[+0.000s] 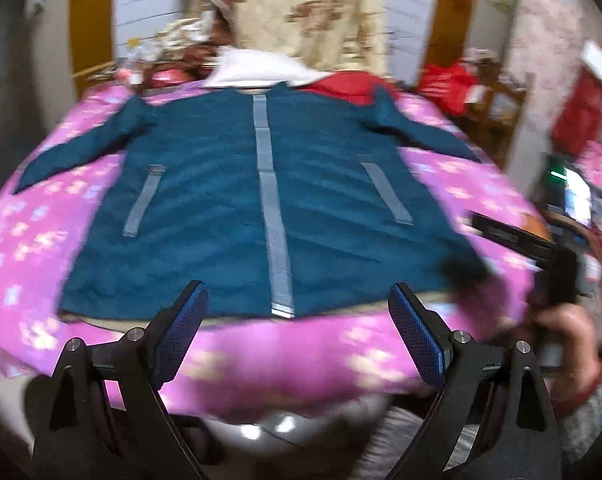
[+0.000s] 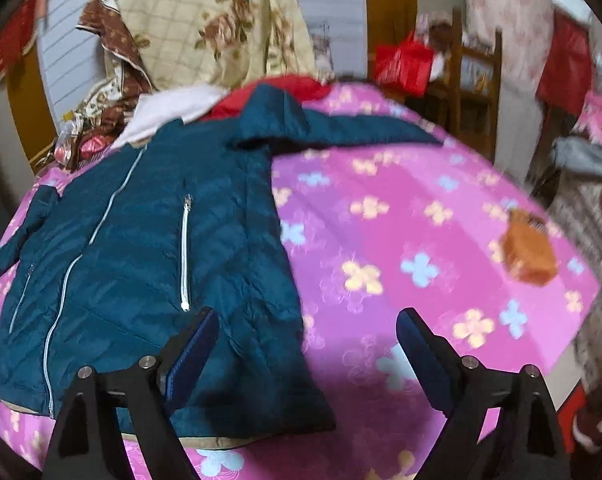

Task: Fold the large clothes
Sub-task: 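Close both tools on the jacket's side edge and sleeve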

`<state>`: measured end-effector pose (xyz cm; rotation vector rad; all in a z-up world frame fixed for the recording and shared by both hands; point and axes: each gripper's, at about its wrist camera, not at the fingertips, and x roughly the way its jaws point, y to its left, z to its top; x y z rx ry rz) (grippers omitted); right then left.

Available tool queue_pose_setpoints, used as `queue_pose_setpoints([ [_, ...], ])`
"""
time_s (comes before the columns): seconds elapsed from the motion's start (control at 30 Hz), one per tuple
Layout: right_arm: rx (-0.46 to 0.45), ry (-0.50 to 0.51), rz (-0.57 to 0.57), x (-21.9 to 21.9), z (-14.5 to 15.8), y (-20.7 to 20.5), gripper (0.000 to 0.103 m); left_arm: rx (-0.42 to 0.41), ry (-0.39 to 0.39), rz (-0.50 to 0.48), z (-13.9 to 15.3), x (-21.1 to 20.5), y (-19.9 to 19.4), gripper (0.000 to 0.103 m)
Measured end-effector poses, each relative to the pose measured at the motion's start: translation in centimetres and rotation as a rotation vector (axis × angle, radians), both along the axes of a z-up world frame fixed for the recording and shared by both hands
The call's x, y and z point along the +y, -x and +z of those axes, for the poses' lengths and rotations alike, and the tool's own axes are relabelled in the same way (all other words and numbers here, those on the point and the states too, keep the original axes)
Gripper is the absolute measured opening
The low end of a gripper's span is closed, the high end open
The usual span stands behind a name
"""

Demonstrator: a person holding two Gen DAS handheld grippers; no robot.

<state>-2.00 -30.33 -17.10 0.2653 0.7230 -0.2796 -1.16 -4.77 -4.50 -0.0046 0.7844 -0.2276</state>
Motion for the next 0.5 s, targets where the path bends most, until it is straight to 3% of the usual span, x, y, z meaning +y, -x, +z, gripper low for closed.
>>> queue_pose_setpoints([
  [0.13, 0.030, -0.104, 0.047, -1.4, -1.7, -1.3, 0.087, 0.031, -0.016, 0.157, -0.8, 5.2, -3.9, 0.092],
  [0.3, 0.078, -0.141, 0.071, -1.2, -3.6, -2.5, 0.085, 0.057, 0.000, 0.361, -2.9, 13.0, -7.8, 0.092],
  [0.5, 0.114, -0.176, 0.106, -0.6, -4.6, -3.4, 0.063, 0.161, 0.055, 0.447, -7.1, 19.6, -11.6, 0.092],
])
